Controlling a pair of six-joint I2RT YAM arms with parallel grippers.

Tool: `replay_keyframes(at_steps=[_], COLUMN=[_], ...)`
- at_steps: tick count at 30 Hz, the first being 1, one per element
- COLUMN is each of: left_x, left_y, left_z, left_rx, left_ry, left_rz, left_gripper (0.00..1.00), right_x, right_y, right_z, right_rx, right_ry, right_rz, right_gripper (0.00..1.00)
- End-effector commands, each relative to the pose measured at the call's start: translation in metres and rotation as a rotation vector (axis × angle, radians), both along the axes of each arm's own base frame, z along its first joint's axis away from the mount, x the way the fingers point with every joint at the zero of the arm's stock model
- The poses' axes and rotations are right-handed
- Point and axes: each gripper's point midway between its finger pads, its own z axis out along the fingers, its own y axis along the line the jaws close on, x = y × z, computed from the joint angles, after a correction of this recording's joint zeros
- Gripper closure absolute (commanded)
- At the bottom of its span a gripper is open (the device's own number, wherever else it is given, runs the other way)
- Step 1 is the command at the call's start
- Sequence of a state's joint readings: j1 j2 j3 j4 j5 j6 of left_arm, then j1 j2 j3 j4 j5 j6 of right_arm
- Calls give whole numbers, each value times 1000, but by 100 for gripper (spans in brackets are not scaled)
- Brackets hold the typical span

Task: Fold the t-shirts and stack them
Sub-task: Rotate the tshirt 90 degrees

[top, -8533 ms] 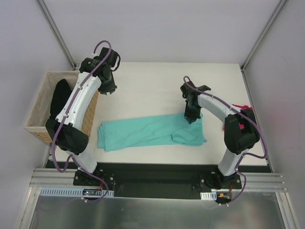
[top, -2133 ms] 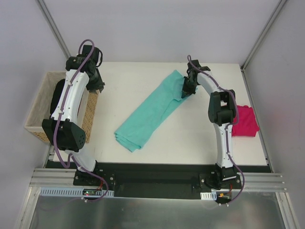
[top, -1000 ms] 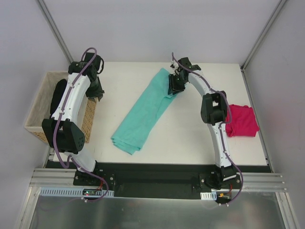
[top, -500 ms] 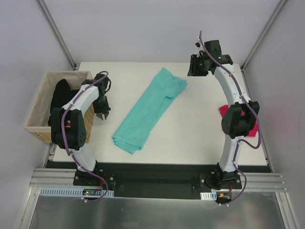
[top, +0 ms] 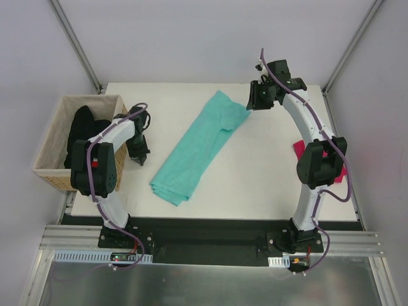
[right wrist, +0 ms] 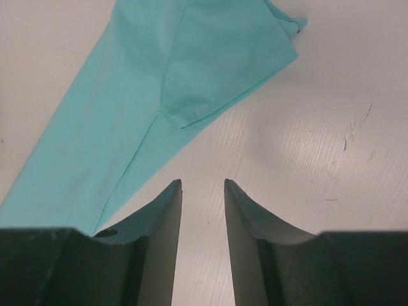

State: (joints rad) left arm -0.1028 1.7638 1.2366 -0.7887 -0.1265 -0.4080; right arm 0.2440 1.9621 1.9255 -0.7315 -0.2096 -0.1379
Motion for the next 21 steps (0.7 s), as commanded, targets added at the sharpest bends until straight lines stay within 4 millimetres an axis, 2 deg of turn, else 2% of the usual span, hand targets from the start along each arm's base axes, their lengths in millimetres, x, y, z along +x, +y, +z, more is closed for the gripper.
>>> replay_keyframes(at_steps=[1,5,12,21], left_x=[-21,-34,-42,-50], left_y=[-1,-1,-11,-44], left_z=[-13,-21,-25,-34], left_rx=[-20,-21,-40,-72], left_ry=[59,86,104,153], left_rz=[35,43,32,-43], left_gripper=[100,100,100,100], right_x=[-3,0,4,3], right_y=[3,8,14,13], right_z=[48,52,59,59], right_rx=[61,85,113,114], right_ry=[-98,-101,-109,-108], right_rz=[2,7,10,4], right_gripper=[64,65,66,66])
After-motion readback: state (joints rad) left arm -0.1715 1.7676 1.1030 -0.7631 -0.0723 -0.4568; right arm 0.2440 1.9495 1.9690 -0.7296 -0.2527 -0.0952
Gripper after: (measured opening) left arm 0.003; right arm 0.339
